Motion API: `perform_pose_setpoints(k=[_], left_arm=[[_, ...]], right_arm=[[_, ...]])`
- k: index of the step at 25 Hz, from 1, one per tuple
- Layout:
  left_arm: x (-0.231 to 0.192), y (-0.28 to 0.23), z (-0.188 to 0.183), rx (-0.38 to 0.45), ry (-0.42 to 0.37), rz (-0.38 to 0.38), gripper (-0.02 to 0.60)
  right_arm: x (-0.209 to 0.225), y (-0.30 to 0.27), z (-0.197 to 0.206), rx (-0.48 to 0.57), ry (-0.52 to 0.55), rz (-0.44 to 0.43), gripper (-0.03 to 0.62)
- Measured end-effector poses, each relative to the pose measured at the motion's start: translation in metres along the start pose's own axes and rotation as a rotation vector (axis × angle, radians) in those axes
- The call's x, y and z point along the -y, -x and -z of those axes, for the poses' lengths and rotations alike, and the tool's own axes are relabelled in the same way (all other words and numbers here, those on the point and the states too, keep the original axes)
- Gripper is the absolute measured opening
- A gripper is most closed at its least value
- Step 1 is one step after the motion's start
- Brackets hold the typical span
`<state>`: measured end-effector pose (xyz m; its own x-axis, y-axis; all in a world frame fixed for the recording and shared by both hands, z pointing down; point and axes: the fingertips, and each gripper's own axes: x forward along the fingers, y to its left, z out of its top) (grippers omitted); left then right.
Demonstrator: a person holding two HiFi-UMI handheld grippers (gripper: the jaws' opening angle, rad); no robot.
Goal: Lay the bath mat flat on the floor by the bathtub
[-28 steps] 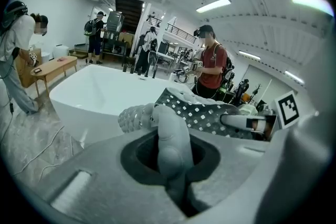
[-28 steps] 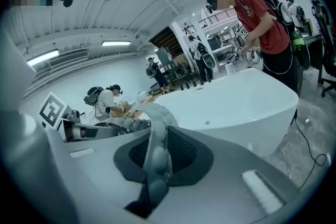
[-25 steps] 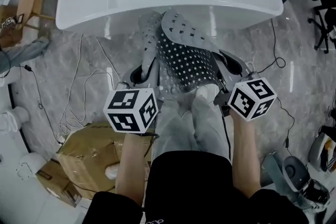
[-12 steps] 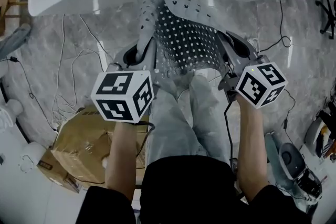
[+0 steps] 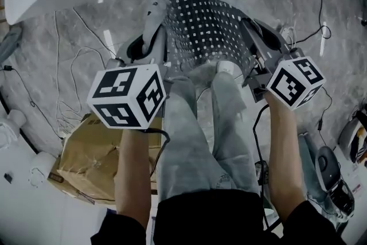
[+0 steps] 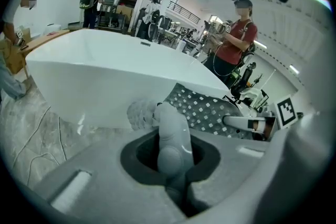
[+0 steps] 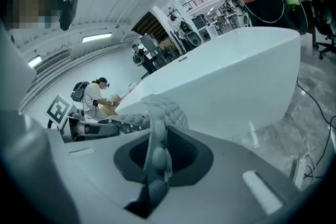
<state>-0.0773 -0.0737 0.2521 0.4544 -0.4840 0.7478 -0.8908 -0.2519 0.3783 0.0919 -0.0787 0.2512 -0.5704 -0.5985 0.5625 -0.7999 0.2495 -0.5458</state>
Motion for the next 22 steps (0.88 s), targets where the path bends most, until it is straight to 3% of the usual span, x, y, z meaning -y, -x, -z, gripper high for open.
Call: perform_pose_setpoints(k=[8,13,22], left_arm=[[-0.034,-0.070,0.044,-0.008,0.088,-0.004,0.023],[-0.043,-0.097,0.067,-0.024,0.069,0.009,0.024],[-0.077,-0.148,0.090,-0.060,0.071,0.032,0.023]], right_arm=[[0.055,-0.044,0.041,-0.010,-0.037,-0.001,0.027],[0.086,-0.061,0.069,-0.016,-0.069,0.006,0.026],[0.120,-0.102,0.105,-0.063,-0.015,0.028,0.026]])
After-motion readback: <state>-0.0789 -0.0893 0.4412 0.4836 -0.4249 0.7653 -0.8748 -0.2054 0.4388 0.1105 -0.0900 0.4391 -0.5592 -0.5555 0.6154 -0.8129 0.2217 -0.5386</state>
